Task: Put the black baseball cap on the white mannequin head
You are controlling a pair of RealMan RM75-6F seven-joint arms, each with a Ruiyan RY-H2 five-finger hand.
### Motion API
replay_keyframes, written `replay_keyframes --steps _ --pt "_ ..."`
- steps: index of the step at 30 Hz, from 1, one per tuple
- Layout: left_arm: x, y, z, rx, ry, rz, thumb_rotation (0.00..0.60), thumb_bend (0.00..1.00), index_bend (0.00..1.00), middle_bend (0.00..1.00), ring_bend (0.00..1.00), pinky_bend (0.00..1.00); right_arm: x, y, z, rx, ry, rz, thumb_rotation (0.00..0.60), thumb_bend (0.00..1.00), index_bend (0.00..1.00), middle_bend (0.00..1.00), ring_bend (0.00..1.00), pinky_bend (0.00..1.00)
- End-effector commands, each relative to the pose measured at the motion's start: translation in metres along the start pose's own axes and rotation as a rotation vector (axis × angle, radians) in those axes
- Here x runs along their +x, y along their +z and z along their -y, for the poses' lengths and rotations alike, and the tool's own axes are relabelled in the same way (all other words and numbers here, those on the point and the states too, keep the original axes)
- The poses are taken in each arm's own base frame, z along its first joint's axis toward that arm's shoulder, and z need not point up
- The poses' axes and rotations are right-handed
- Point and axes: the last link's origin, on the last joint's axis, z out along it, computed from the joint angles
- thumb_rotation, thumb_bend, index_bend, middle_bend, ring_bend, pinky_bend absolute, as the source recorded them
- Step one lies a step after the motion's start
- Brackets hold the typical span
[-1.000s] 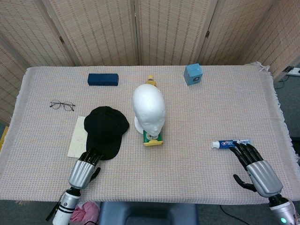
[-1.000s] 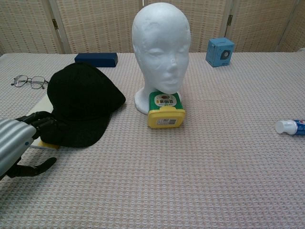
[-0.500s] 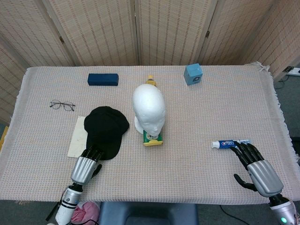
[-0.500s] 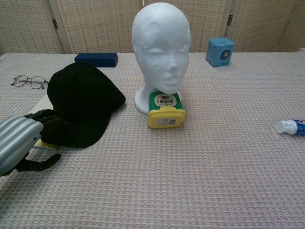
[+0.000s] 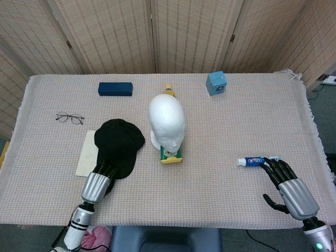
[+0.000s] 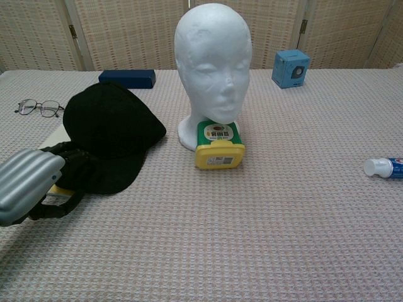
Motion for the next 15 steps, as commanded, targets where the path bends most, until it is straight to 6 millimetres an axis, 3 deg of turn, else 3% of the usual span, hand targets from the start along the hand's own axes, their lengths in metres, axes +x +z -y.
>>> replay_keyframes --steps 1,15 --pt "0.0003 -0.0002 -0.0006 0.0 0.002 0.0 0.6 0.49 0.32 0.36 0.2 0.36 0.0002 -0.0002 -0.0002 0.0 0.0 0.0 0.6 0.26 0.0 0.0 0.0 0.0" --pt "0.0007 -0.0052 -0.0019 0.03 0.019 -0.009 0.6 0.47 0.19 0.34 0.16 0.31 0.0004 -0.0031 0.0014 0.007 0.002 0.001 0.6 0.26 0.0 0.0 0.0 0.0"
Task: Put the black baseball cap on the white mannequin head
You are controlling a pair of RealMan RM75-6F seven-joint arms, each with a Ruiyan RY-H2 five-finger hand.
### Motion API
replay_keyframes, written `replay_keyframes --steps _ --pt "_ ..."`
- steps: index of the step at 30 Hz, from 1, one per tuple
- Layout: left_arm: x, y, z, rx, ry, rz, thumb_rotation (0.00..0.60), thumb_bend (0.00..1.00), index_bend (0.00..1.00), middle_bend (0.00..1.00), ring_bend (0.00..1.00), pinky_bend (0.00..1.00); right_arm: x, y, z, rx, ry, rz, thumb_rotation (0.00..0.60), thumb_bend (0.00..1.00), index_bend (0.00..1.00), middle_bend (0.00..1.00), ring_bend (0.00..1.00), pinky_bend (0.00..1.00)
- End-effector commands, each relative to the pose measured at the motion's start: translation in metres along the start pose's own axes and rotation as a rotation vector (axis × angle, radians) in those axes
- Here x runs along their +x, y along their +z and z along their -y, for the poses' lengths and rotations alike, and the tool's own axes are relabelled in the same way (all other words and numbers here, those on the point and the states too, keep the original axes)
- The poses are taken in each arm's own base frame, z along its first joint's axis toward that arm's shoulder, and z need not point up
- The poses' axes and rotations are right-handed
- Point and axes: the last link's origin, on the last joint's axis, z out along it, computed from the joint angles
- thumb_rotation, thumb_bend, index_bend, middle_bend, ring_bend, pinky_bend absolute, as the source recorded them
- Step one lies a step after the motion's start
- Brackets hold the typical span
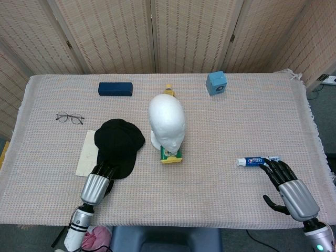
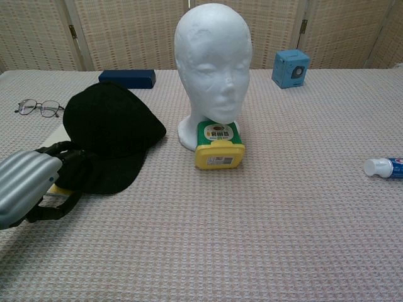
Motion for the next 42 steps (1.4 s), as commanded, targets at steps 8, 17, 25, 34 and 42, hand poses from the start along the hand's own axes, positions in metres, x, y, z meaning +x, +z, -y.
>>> replay_keyframes --steps 8,17,25,34,42 --pt "-0.002 -0.001 0.0 0.014 0.014 -0.005 0.6 0.38 0.14 0.32 0.14 0.28 0.001 -0.001 0.0 -0.002 0.0 -0.003 0.6 0.27 0.0 0.0 0.0 0.0" --pt "-0.005 0.0 0.0 0.007 0.046 -0.02 0.6 0.38 0.12 0.31 0.13 0.28 0.002 -0.003 0.0 0.003 0.001 -0.007 0.6 0.27 0.0 0.0 0.0 0.0" --pt "-0.012 -0.002 -0.001 -0.018 0.113 -0.04 0.6 0.38 0.12 0.29 0.11 0.26 0.002 -0.004 0.0 0.005 0.002 -0.009 0.6 0.28 0.0 0.0 0.0 0.0" --pt "-0.019 0.003 0.005 -0.01 0.149 -0.036 0.6 0.38 0.13 0.29 0.11 0.26 0.003 -0.006 0.001 0.01 0.006 -0.01 0.6 0.28 0.0 0.0 0.0 0.0" --pt "-0.019 0.008 0.01 0.013 0.136 -0.043 0.6 0.38 0.16 0.29 0.11 0.26 0.002 -0.005 0.001 0.009 0.005 -0.001 0.6 0.28 0.0 0.0 0.0 0.0"
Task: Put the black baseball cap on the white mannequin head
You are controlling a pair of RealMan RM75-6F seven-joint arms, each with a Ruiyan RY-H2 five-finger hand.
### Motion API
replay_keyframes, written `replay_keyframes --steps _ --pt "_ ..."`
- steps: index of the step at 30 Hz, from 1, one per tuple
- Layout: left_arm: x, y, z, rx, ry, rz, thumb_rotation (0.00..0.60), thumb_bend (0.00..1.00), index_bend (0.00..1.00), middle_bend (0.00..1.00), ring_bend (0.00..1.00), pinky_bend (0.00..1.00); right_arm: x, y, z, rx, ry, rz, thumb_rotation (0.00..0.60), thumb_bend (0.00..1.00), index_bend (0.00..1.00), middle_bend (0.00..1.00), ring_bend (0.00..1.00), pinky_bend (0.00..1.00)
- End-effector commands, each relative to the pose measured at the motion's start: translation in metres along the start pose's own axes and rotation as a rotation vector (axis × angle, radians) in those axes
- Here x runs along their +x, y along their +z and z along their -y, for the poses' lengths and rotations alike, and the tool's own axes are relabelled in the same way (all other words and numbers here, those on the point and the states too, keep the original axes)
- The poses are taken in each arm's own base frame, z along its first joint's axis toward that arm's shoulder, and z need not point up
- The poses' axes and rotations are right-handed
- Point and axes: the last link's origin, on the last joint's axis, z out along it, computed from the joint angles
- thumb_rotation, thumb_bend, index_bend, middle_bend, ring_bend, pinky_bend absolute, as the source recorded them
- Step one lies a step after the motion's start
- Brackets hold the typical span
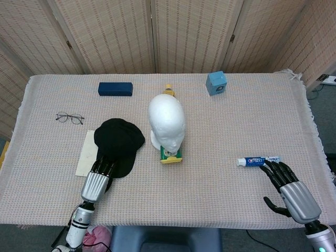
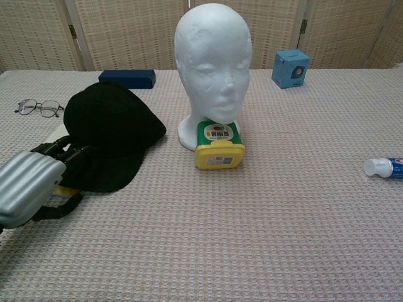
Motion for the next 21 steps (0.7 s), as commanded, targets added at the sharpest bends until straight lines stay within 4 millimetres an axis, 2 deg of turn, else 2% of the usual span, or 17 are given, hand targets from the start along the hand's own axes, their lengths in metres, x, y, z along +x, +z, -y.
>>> replay_keyframes --steps 1,21 --pt "0.0004 0.0011 0.0005 0.006 -0.005 -0.005 0.6 0.38 0.16 0.29 0.11 0.26 -0.0005 0.0005 -0.0001 -0.001 -0.001 0.002 0.6 0.28 0.0 0.0 0.0 0.0" --pt "-0.005 0.0049 -0.0028 0.02 -0.022 -0.026 0.6 0.38 0.23 0.29 0.13 0.26 -0.0005 0.0017 -0.0005 -0.006 -0.002 0.003 0.6 0.28 0.0 0.0 0.0 0.0"
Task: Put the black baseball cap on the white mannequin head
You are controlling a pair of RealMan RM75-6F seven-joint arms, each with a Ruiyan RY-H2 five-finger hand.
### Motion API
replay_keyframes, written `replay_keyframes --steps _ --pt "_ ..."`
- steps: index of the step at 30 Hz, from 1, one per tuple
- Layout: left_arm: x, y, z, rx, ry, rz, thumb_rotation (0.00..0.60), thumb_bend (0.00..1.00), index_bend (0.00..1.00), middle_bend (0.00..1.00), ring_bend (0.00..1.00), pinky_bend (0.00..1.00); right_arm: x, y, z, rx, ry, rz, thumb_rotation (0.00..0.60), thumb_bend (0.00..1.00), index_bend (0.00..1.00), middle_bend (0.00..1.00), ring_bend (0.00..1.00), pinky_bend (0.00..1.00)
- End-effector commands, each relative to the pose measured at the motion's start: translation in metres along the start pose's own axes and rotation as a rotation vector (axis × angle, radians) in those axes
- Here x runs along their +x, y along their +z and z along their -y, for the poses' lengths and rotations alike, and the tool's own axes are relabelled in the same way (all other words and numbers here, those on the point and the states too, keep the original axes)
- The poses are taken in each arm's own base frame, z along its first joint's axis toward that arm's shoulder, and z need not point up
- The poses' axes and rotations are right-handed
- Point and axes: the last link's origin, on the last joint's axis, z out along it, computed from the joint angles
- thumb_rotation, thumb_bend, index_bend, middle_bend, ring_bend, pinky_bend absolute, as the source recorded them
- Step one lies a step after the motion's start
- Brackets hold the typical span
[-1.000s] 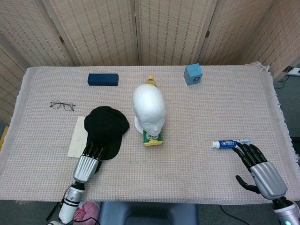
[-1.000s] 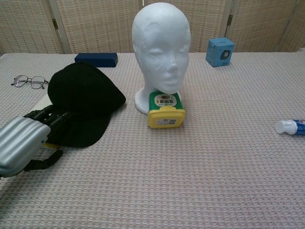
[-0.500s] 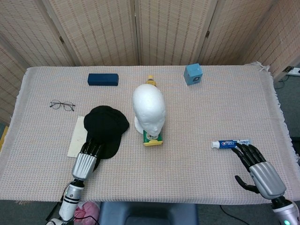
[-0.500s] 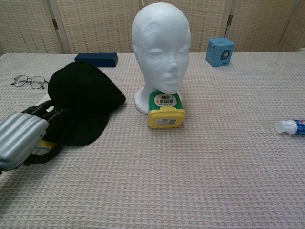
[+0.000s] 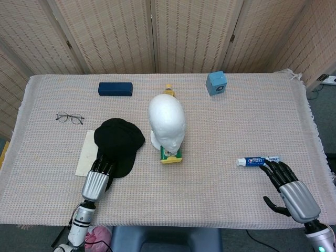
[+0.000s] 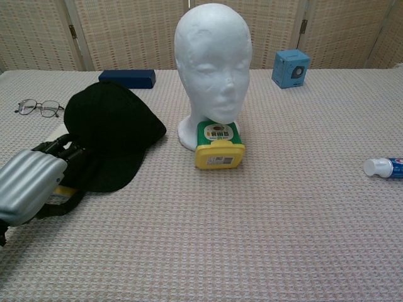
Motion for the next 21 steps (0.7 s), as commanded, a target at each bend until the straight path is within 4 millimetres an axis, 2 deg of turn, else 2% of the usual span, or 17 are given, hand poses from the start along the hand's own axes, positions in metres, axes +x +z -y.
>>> replay_keyframes --steps 1,9,21 --pt "0.0006 0.0018 -0.0005 0.003 -0.009 -0.011 0.6 0.38 0.24 0.3 0.13 0.26 -0.0003 0.0003 -0.0002 -0.002 -0.002 0.001 0.6 0.28 0.0 0.0 0.0 0.0" --pt "0.0014 0.0054 -0.0032 0.014 -0.035 -0.035 0.6 0.38 0.33 0.36 0.18 0.27 -0.0003 0.0008 -0.0001 -0.005 -0.004 0.0 0.6 0.28 0.0 0.0 0.0 0.0" --pt "0.009 0.0099 -0.0006 0.047 -0.092 -0.118 0.6 0.38 0.54 0.6 0.4 0.51 -0.0028 0.0045 0.0005 -0.002 -0.005 0.014 0.6 0.28 0.0 0.0 0.0 0.0"
